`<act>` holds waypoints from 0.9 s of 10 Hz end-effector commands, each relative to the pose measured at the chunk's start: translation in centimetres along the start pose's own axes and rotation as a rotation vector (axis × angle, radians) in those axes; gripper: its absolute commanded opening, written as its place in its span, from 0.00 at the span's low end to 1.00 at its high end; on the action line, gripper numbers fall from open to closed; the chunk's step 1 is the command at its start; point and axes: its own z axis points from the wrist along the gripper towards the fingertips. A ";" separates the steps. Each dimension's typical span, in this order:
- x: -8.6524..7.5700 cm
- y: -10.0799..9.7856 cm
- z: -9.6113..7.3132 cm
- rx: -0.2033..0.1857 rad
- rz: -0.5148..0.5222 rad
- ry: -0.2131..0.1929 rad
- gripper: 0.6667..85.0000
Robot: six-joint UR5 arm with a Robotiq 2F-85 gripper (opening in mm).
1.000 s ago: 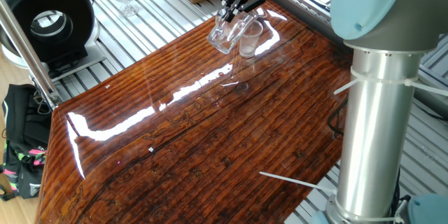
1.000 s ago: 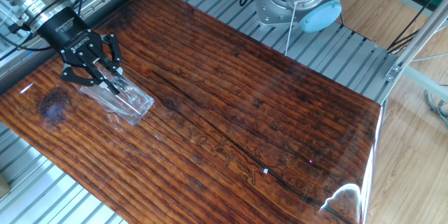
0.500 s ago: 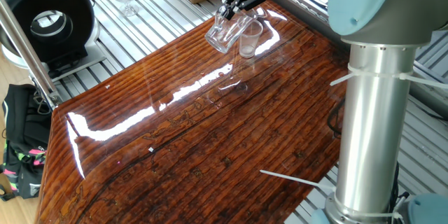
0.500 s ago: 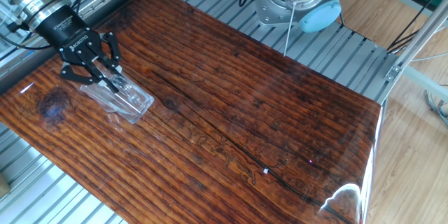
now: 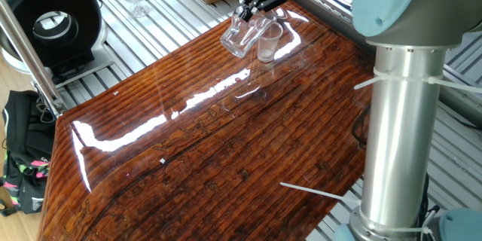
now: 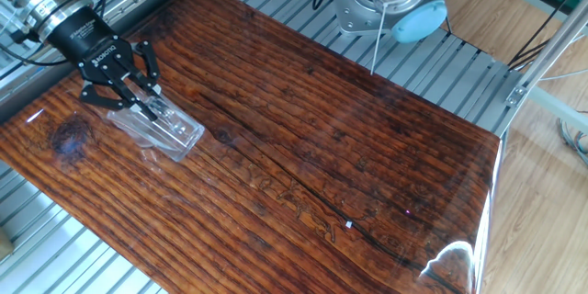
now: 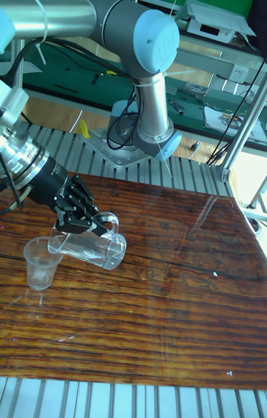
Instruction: Pour the water from one cup into another empty cup
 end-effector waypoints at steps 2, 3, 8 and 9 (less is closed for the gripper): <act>-0.6 0.0 -0.2 0.000 -0.002 -0.029 0.01; -0.5 0.0 -0.3 -0.003 -0.003 -0.031 0.01; -0.5 0.2 -0.3 -0.006 -0.004 -0.037 0.01; -0.3 0.2 -0.3 -0.008 0.000 -0.028 0.01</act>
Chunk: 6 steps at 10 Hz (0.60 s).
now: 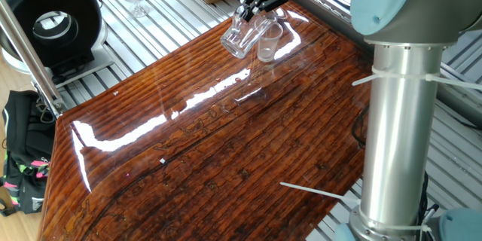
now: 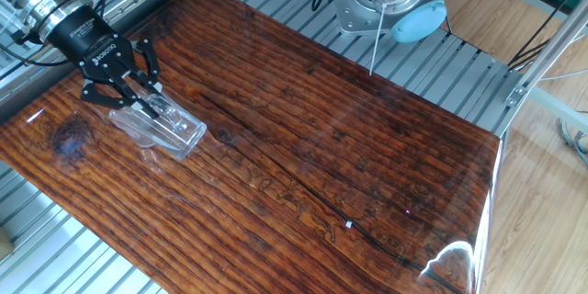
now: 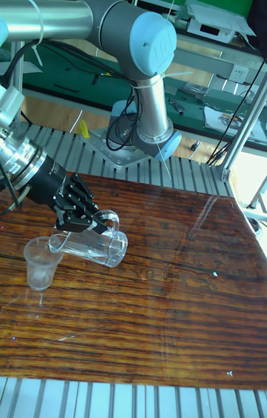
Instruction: Pour the water from one cup into another empty cup
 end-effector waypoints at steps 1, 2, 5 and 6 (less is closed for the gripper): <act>0.2 0.0 -0.2 0.000 0.004 0.013 0.01; 0.5 0.1 -0.2 -0.004 0.010 0.031 0.01; 0.5 0.2 -0.3 -0.013 0.021 0.048 0.01; 0.5 -0.1 -0.3 -0.010 0.025 0.068 0.01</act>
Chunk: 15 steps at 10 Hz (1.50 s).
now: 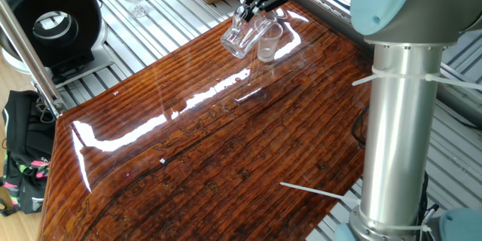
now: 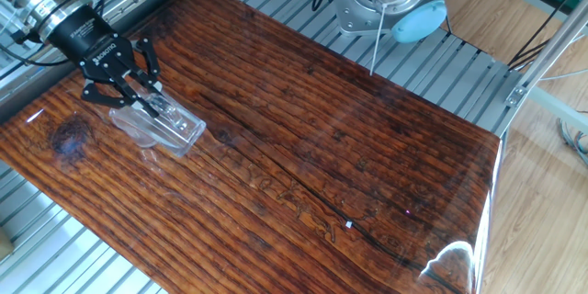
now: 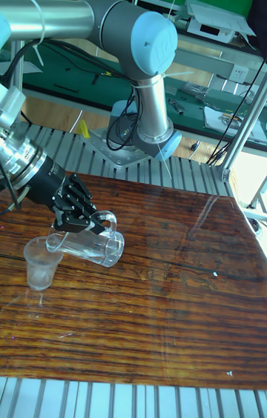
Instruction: Pour the water from one cup into another empty cup
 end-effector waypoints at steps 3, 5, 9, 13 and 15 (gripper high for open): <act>0.2 -0.4 -0.5 0.001 0.093 0.155 0.01; -0.9 -2.3 -0.4 0.073 0.152 0.250 0.01; -3.4 -3.2 1.4 0.122 0.271 0.293 0.01; -2.4 -3.5 4.7 0.232 0.511 0.469 0.01; -1.6 -2.7 6.0 0.299 0.651 0.546 0.01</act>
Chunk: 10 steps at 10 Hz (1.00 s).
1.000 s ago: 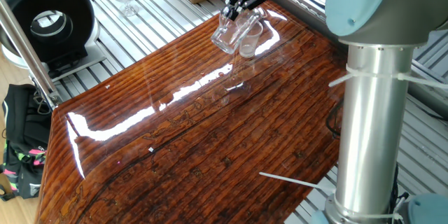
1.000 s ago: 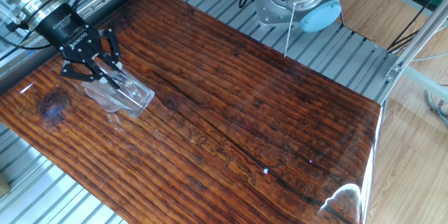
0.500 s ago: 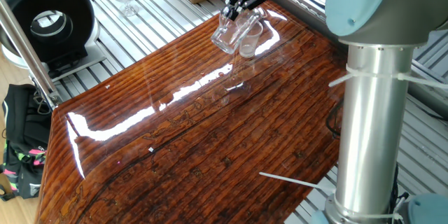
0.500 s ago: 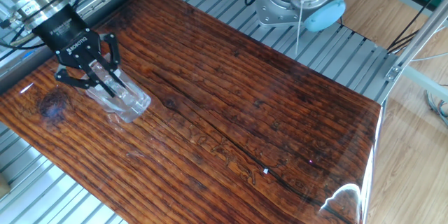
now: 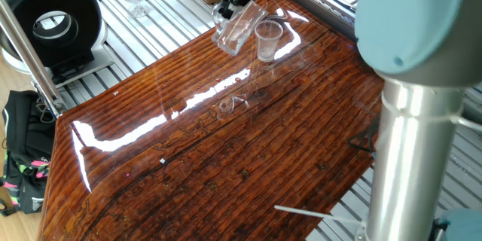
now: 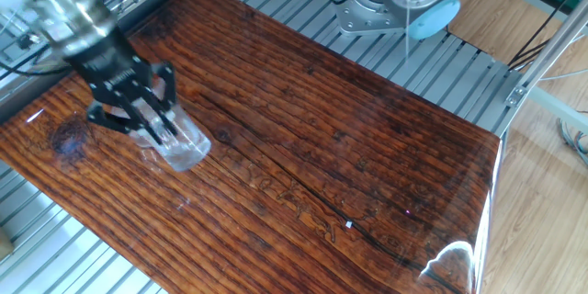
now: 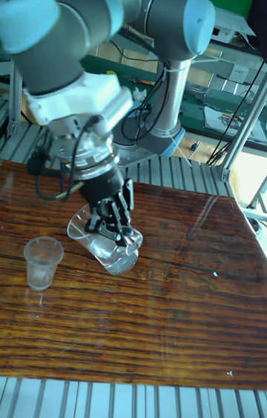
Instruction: Pour the water from one cup into another empty cup
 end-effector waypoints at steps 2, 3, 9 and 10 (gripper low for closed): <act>0.5 1.8 3.3 0.085 0.173 0.141 0.01; 0.5 2.4 4.1 0.089 0.121 0.155 0.01; 0.9 3.8 6.4 0.168 0.272 0.155 0.01; 1.1 4.1 6.5 0.169 0.320 0.161 0.01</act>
